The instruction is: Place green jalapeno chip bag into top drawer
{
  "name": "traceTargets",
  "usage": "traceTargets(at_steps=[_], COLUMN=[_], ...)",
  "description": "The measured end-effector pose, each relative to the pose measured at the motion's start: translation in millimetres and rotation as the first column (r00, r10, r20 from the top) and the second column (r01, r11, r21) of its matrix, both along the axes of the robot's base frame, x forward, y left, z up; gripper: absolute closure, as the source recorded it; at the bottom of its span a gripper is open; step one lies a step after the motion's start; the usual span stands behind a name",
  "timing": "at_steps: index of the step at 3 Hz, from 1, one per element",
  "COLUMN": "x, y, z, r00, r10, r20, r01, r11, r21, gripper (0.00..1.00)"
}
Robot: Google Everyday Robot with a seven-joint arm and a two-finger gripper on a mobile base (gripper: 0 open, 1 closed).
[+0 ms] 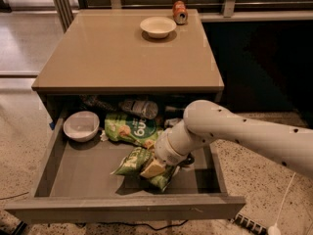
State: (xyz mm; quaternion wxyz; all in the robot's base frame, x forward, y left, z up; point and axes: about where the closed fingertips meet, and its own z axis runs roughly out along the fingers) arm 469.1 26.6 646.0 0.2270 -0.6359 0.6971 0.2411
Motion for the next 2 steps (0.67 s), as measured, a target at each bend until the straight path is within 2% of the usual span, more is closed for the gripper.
traceTargets(at_steps=[2], x=[0.2], y=[4.5], z=[-8.6], r00=[0.9997], r10=[0.013], r20=[-0.020], r01=[-0.013], r11=[1.000], r21=[-0.001], gripper=[1.00])
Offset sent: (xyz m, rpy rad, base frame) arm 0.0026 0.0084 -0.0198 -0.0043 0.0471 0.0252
